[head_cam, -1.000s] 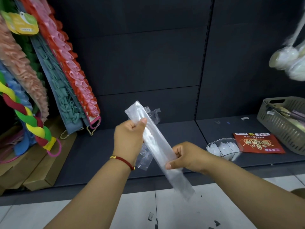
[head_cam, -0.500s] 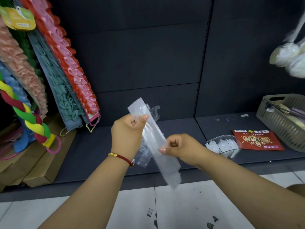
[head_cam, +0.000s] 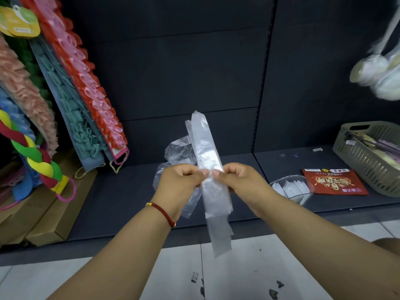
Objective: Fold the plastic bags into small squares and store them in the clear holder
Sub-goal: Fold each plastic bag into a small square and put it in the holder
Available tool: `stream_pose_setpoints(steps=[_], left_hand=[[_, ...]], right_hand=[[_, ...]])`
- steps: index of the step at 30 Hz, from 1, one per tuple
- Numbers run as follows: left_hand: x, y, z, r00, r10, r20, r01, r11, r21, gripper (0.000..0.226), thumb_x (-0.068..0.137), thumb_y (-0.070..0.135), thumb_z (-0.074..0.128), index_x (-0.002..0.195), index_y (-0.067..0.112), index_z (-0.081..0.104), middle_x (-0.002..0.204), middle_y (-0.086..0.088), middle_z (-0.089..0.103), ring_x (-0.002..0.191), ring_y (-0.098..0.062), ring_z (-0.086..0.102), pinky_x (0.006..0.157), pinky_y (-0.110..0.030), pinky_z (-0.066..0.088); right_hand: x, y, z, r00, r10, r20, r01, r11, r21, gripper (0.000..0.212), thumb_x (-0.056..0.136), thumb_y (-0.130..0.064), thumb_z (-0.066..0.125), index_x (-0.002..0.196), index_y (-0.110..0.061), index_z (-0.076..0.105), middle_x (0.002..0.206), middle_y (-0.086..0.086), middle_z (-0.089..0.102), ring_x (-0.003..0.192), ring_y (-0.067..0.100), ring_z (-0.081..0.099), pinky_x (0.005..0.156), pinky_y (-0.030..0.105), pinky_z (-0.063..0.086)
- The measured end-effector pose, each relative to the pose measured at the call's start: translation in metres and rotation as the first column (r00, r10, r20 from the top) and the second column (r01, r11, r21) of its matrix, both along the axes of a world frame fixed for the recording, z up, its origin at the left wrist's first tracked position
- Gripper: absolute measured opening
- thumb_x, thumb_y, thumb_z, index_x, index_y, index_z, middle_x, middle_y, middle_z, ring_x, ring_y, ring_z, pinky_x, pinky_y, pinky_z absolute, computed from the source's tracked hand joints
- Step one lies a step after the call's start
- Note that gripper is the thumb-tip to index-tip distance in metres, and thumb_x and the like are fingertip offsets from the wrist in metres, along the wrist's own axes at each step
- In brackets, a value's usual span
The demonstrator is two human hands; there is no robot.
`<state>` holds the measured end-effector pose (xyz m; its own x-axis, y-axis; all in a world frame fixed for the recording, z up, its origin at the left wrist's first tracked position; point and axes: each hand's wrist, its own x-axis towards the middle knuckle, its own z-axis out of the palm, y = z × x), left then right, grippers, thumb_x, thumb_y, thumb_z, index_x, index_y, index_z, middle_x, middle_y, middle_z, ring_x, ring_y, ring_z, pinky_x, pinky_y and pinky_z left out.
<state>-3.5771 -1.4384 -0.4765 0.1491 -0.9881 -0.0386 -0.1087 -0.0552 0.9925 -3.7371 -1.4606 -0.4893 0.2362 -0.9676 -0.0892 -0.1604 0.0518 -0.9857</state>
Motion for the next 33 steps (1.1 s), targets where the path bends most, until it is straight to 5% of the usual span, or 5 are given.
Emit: stream_pose_setpoints(steps=[19,22,26,30,33], left_hand=[[-0.012,0.011,0.014,0.951,0.007,-0.308,0.023,0.995,0.093,0.021,0.094,0.022,0.061,0.085,0.008,0.073,0.085,-0.009,0.073,0.082,-0.02,0.065,0.083,-0.034,0.051],[-0.009,0.013,0.015,0.993,0.028,-0.117,-0.032,0.999,-0.03,0.045,0.102,0.045,0.038,0.081,0.028,0.074,0.107,-0.001,0.072,0.111,-0.014,0.059,0.101,-0.035,0.041],[0.001,0.013,0.013,0.929,-0.024,0.37,0.197,0.877,-0.438,0.046,0.093,0.071,0.009,0.097,0.073,0.056,0.147,-0.001,0.048,0.146,0.001,0.007,0.119,-0.026,0.005],[0.005,0.008,0.005,0.851,-0.056,0.522,0.358,0.788,-0.5,0.07,0.094,0.07,0.006,0.107,0.039,0.068,0.133,0.028,0.055,0.142,0.0,0.027,0.12,-0.034,-0.01],[0.001,0.013,0.008,0.907,-0.204,0.369,0.365,0.817,-0.447,0.066,0.097,0.065,0.013,0.116,0.031,0.068,0.118,0.031,0.063,0.124,0.004,0.051,0.119,-0.024,0.015]], right_hand=[[0.003,0.001,0.012,0.979,-0.132,0.155,0.138,0.99,-0.025,0.026,0.095,-0.021,0.062,0.08,-0.001,0.068,0.079,0.007,0.07,0.075,0.018,0.062,0.084,0.035,0.054],[-0.002,0.0,0.021,0.977,-0.124,0.176,0.12,0.992,0.028,0.027,0.096,-0.02,0.06,0.077,0.0,0.064,0.074,0.006,0.066,0.074,0.018,0.06,0.087,0.037,0.052],[-0.011,-0.001,0.035,0.97,-0.042,0.241,0.003,0.987,0.16,0.021,0.096,-0.016,0.059,0.079,-0.005,0.065,0.078,0.008,0.068,0.074,0.02,0.062,0.079,0.035,0.053],[-0.016,-0.002,0.039,0.967,0.026,0.255,-0.074,0.98,0.183,0.02,0.095,-0.015,0.058,0.082,-0.004,0.069,0.075,0.008,0.068,0.068,0.018,0.062,0.069,0.029,0.051],[-0.021,-0.004,0.04,0.968,0.065,0.244,-0.107,0.981,0.162,0.022,0.089,-0.02,0.064,0.092,0.0,0.071,0.082,0.012,0.071,0.074,0.02,0.065,0.076,0.035,0.054]])
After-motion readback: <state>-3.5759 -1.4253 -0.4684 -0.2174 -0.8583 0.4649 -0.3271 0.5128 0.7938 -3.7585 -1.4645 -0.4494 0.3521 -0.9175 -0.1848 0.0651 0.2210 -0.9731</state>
